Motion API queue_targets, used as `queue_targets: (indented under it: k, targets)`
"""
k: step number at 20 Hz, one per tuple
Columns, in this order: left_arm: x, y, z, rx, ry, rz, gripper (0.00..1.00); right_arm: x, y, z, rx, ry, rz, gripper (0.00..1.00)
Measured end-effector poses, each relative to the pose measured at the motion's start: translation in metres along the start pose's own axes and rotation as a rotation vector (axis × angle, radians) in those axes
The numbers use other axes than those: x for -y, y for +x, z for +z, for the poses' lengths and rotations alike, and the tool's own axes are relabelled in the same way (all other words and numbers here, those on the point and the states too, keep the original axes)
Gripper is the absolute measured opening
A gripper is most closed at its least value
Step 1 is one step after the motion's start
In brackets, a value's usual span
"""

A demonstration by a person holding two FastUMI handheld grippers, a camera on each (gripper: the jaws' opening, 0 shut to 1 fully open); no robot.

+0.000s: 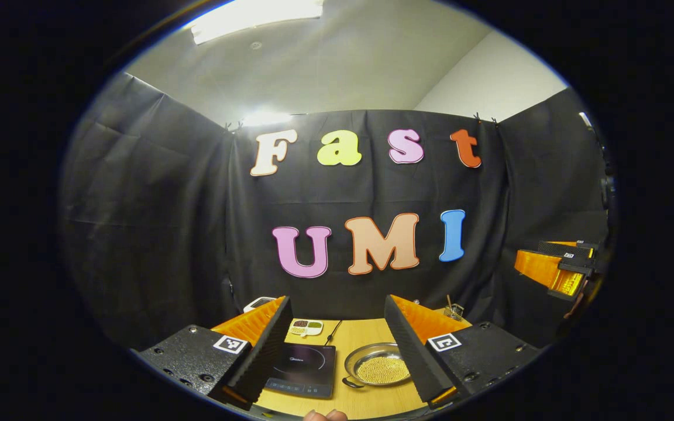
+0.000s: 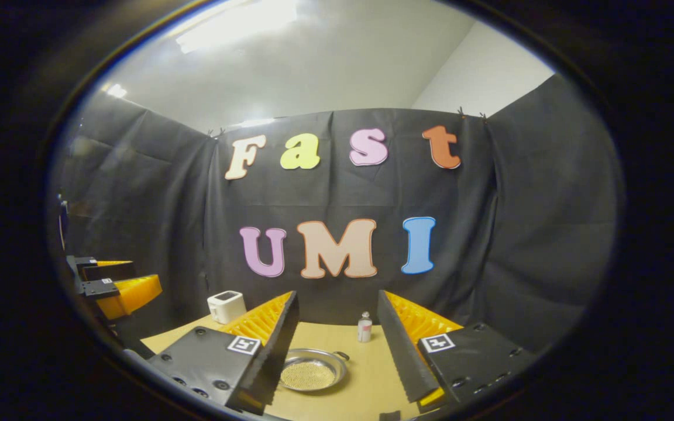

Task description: First push the handle of the pot to place it horizontally, then grasp the pot with both hands and set it on the induction cooktop.

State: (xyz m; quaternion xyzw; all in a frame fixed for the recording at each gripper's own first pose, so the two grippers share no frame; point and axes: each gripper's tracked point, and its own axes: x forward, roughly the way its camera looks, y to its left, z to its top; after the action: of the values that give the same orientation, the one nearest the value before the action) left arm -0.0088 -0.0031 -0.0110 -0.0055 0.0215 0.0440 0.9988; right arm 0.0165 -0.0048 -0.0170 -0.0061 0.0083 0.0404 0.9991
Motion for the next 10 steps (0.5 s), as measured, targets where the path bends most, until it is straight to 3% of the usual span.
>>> queue_targets:
  k: [2, 3, 4, 9, 10]
  targets:
    - [0.001, -0.001, 0.000, -0.003, 0.003, 0.015, 0.96, 0.003, 0.005, -0.008, -0.006, -0.012, -0.002, 0.70]
    - [0.001, -0.002, -0.001, -0.005, 0.008, 0.023, 0.96, 0.004, 0.006, -0.011, -0.010, -0.011, 0.002, 0.58]
    - [0.002, -0.003, -0.003, -0.009, 0.013, 0.031, 0.96, 0.005, 0.008, -0.015, -0.016, -0.010, 0.002, 0.53]
    - [0.002, -0.006, -0.008, -0.024, 0.012, 0.067, 0.96, 0.002, 0.021, -0.038, -0.047, 0.014, 0.051, 0.10]
    - [0.002, -0.006, -0.010, -0.030, 0.009, 0.070, 0.96, 0.001, 0.023, -0.046, -0.073, 0.031, 0.067, 0.10]
